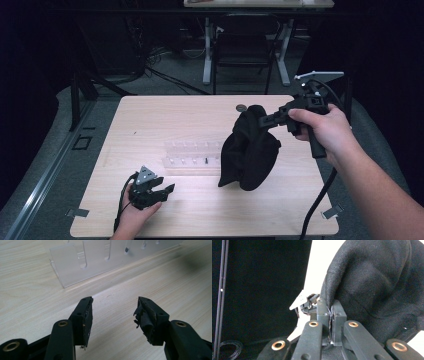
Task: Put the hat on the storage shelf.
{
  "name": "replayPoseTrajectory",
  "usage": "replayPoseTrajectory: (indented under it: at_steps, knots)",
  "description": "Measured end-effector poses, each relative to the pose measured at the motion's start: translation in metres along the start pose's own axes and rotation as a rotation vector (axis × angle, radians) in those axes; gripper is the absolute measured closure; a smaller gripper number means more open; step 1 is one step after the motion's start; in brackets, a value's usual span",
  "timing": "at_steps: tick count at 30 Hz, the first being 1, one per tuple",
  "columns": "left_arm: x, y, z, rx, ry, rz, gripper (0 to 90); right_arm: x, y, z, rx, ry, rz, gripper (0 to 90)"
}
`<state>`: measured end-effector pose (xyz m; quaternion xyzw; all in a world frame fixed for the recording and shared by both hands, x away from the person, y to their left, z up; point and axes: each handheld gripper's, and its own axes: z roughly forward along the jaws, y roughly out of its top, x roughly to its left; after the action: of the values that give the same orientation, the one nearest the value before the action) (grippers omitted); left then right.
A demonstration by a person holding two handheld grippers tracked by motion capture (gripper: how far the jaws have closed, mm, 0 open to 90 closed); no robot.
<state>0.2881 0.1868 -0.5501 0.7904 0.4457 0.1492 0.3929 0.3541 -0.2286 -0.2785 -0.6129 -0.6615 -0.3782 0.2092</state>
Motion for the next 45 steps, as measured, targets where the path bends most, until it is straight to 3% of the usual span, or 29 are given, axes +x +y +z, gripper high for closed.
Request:
replayPoseTrajectory:
  at_steps: [17,26,33,38,40,45]
  knots:
    - [0.000,0.001,0.000,0.014,0.000,0.018,46.9,0.011,0.040,0.029,-0.022,-0.015,-0.019,88.1]
    - [-0.007,0.009,-0.002,-0.023,-0.023,0.035,49.0,0.007,0.064,0.045,-0.018,0.012,-0.030,88.2]
    - [-0.012,0.026,-0.010,-0.057,-0.035,0.032,49.8,0.002,0.073,0.056,0.001,-0.007,-0.034,88.1]
    - [-0.020,0.044,-0.014,-0.060,-0.025,0.080,51.1,0.001,0.075,0.058,-0.010,0.014,-0.025,88.0]
    - [-0.026,0.053,-0.013,-0.091,-0.032,0.087,51.7,0.003,0.075,0.061,-0.010,0.024,-0.031,88.0]
    - [-0.041,0.071,-0.008,-0.100,-0.049,0.131,53.3,0.008,0.073,0.068,-0.003,0.043,-0.049,87.7]
